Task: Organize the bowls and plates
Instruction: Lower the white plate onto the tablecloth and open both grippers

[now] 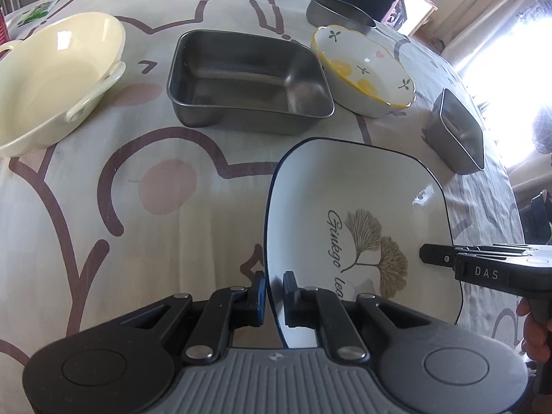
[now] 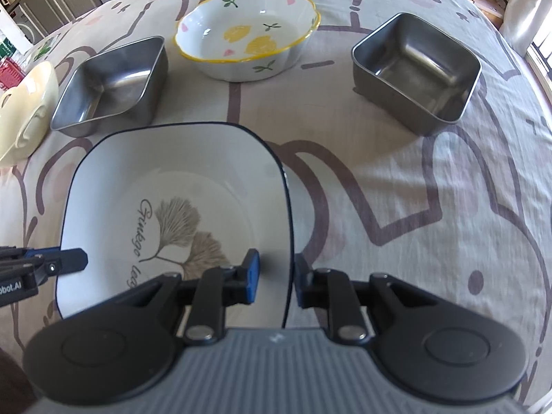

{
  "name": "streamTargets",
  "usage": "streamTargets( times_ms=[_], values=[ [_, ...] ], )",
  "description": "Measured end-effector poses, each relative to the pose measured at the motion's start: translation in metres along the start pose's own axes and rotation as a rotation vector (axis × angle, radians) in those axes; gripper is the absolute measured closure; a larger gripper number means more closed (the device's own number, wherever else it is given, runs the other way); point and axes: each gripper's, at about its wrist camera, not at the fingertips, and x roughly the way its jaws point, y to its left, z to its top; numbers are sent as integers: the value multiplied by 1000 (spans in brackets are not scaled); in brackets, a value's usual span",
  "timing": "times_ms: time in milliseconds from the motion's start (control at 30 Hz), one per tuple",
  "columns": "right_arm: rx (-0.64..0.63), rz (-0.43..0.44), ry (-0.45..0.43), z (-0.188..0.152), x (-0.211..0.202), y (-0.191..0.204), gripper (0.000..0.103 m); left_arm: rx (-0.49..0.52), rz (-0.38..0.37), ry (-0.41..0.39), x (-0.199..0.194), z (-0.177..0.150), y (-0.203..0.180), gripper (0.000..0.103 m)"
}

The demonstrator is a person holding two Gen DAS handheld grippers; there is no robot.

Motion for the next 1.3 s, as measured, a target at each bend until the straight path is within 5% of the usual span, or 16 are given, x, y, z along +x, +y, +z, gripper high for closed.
streamTargets(
  times_ms=[500, 867, 1067, 1133, 1300],
  values=[
    [-8, 30, 16, -8, 0, -2, 75, 41, 4, 6, 2, 3, -1, 90],
    [22, 48, 8, -18, -6, -12, 68, 63, -4, -9, -5, 7, -3, 60],
    [67, 70, -33, -20, -20, -23, 49, 79, -24, -16, -13, 5, -5, 39],
    [75, 81, -59, -21, -27, -25, 43, 87, -28, -23, -16, 5, -6, 23],
    [62, 77, -113, -26, -42, -29, 29, 92, -33, -46, -26, 3, -5, 13]
  ],
)
